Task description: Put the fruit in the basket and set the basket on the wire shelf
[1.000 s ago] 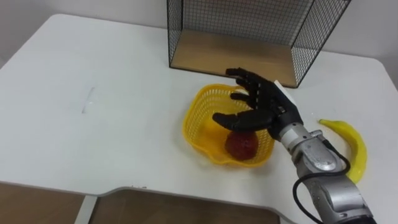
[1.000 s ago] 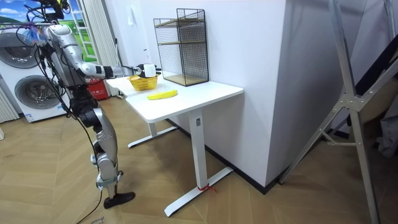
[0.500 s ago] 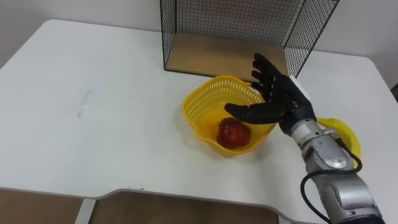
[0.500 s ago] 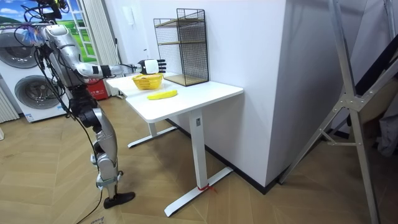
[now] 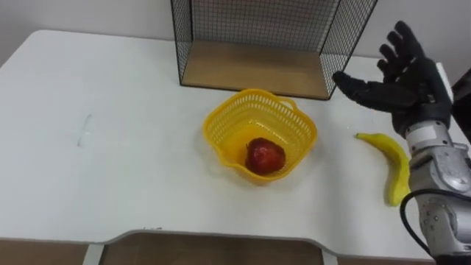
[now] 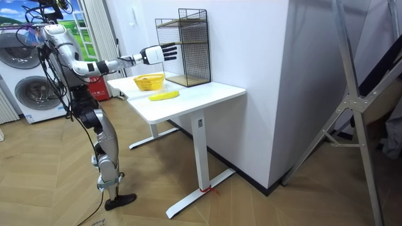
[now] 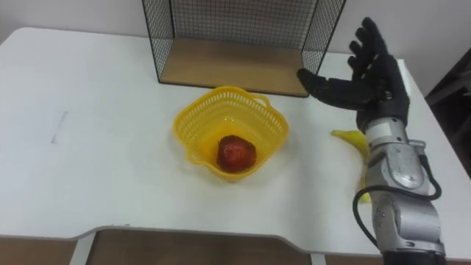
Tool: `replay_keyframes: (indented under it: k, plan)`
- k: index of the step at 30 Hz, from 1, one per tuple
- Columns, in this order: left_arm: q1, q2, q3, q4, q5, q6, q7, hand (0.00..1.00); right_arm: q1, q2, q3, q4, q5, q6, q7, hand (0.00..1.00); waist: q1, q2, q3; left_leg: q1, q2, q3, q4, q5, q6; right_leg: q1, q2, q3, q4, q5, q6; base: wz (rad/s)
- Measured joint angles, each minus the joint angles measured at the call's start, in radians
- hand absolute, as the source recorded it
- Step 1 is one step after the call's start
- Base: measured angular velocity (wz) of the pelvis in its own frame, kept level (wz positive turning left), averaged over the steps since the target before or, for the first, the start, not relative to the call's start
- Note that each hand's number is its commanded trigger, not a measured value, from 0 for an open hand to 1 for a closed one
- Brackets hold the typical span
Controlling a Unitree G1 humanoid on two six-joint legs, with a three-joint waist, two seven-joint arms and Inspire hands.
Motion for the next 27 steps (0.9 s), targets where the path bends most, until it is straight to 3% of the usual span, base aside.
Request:
replay_keyframes:
  k: [8,13,18,27]
  plan:
    - [-0.005,0.008,0.015,-0.019,0.001,-0.013,0.004,0.00,0.006,-0.019,-0.004,0.002,-0.016,-0.003,-0.055,0.00,-0.010,-0.001,0.0003,-0.001,0.001,0.011,-0.004,0.000,0.000,-0.014,0.001,0.010,0.003,0.000,-0.001,-0.04]
    - [0.007,0.011,0.051,-0.019,0.018,-0.016,0.003,0.00,0.006,-0.019,-0.026,0.090,-0.101,-0.008,-0.118,0.00,-0.012,-0.016,-0.0050,0.006,0.001,0.017,-0.006,0.000,0.000,-0.012,0.001,0.016,0.004,0.001,-0.001,-0.02]
    - [0.008,0.014,0.061,-0.019,0.018,0.007,-0.003,0.00,0.003,-0.025,-0.048,0.211,-0.176,-0.001,-0.157,0.00,-0.012,-0.021,-0.0028,0.001,0.003,0.019,-0.005,0.000,0.000,-0.014,0.001,0.015,0.007,0.001,-0.002,0.00]
    - [0.001,0.022,0.062,-0.020,0.018,0.043,-0.003,0.00,-0.015,-0.041,-0.045,0.269,-0.214,0.035,-0.144,0.00,-0.014,-0.028,0.0025,-0.003,0.002,0.020,-0.008,0.000,0.000,-0.018,0.002,0.016,0.004,0.001,-0.002,0.00]
